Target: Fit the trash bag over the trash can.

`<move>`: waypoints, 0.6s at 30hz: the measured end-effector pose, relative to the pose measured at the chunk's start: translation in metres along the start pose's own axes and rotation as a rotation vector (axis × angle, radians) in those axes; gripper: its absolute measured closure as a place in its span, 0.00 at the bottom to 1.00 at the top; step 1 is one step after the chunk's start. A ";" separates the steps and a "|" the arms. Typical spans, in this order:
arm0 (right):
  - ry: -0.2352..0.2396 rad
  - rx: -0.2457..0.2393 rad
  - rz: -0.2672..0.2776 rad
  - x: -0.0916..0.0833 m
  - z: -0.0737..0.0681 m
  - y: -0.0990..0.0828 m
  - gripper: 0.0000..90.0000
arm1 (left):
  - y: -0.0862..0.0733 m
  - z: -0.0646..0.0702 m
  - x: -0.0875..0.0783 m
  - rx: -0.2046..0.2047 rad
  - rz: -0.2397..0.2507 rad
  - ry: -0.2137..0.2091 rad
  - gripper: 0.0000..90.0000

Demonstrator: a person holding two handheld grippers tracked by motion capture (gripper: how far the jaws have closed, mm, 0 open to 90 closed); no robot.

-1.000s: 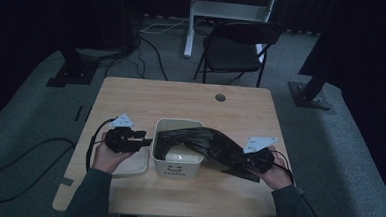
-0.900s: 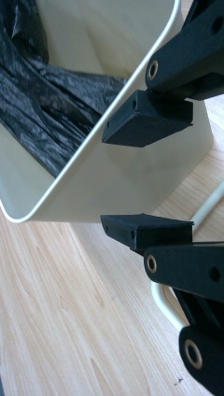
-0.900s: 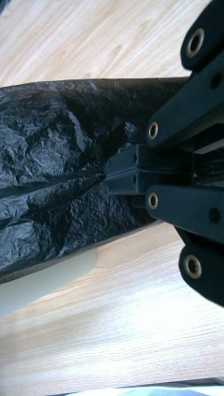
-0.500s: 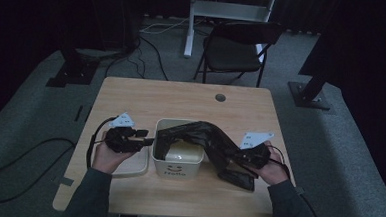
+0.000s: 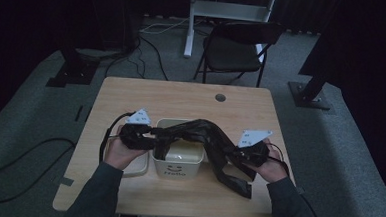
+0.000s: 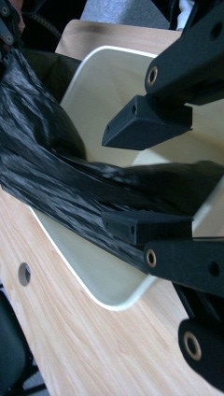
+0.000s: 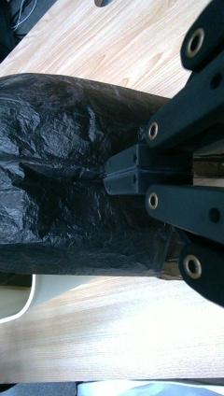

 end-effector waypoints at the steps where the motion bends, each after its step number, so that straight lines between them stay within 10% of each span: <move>1: 0.001 -0.002 0.000 -0.001 0.000 0.000 1.00 | 0.002 0.000 0.003 0.003 -0.004 0.001 0.66; 18: -0.009 -0.026 0.021 -0.008 0.001 0.012 1.00 | -0.010 0.003 0.017 0.015 -0.050 0.027 0.95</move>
Point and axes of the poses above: each handheld gripper's, and its own axes: x roughly forward along the jaws, y roughly out of its top, z roughly to its right, the point moved 2 cm from there along x, roughly forward along the jaws, and after that the axes turned 2 degrees about x, right-handed, at the moved point
